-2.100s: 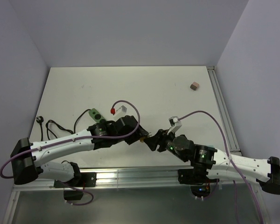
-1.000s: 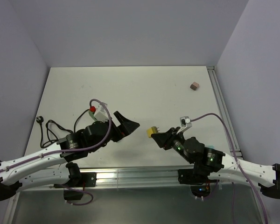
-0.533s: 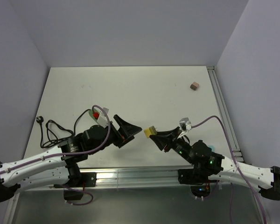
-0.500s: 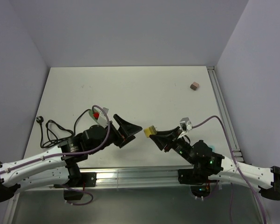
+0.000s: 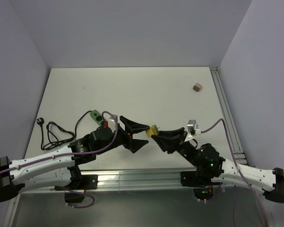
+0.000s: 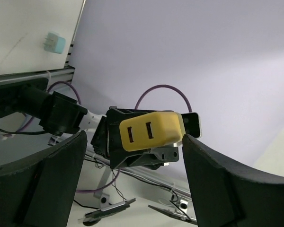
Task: Insert the plug
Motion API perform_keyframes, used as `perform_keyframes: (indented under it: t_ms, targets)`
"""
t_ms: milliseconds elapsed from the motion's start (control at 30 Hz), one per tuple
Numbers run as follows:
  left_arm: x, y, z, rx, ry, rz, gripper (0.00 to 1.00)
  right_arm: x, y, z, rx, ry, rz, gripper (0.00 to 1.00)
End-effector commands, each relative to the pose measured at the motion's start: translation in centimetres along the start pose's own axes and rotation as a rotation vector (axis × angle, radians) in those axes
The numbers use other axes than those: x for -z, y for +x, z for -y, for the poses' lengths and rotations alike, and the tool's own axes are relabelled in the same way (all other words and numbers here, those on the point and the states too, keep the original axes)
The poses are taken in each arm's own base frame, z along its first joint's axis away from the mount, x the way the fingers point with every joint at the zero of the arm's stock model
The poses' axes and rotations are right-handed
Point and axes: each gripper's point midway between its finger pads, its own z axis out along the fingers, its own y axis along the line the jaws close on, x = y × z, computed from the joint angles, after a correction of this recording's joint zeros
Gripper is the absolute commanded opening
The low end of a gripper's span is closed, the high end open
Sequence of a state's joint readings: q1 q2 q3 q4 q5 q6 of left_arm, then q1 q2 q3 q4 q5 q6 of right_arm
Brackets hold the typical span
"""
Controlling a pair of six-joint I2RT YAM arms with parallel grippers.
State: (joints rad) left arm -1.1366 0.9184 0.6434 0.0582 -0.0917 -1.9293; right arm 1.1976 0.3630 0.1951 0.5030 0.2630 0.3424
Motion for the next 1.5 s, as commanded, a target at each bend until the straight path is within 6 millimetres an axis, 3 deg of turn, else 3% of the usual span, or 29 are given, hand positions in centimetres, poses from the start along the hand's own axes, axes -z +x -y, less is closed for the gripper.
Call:
perform_keyframes:
  t_ms: [0, 167, 467, 633, 1000, 1200, 1333, 1467]
  targets:
    - [0.2, 0.9, 2.8, 0.168, 0.103, -0.059, 0.86, 0.0, -2.8, -1.3, -0.018, -0.056, 0.112, 0.0]
    - [-0.3, 1.2, 3.6, 0.242, 0.111, -0.075, 0.81, 0.2, -3.7, -1.3, -0.022, -0.058, 0.153, 0.0]
    - [-0.2, 2.0, 6.8, 0.31, 0.2, -0.119, 0.69, -0.5, -3.9, -1.8, -0.002, -0.077, 0.173, 0.0]
    - [0.2, 1.8, 8.0, 0.329, 0.242, -0.111, 0.6, -0.6, -3.7, -1.6, 0.005, -0.08, 0.186, 0.0]
    - [-0.3, 3.3, 10.2, 0.349, 0.31, -0.194, 0.51, -0.2, -3.1, -1.6, 0.03, -0.103, 0.196, 0.0]
    - [-0.6, 3.9, 11.0, 0.341, 0.314, -0.213, 0.55, -0.4, -2.4, -1.1, 0.054, -0.089, 0.181, 0.0]
    - [-0.6, 3.9, 11.3, 0.351, 0.316, -0.212, 0.64, -0.3, -2.6, -0.9, 0.057, -0.079, 0.202, 0.0]
    - [-0.7, 4.1, 11.7, 0.348, 0.324, -0.217, 0.63, -0.4, -3.1, -0.7, 0.063, -0.065, 0.22, 0.0]
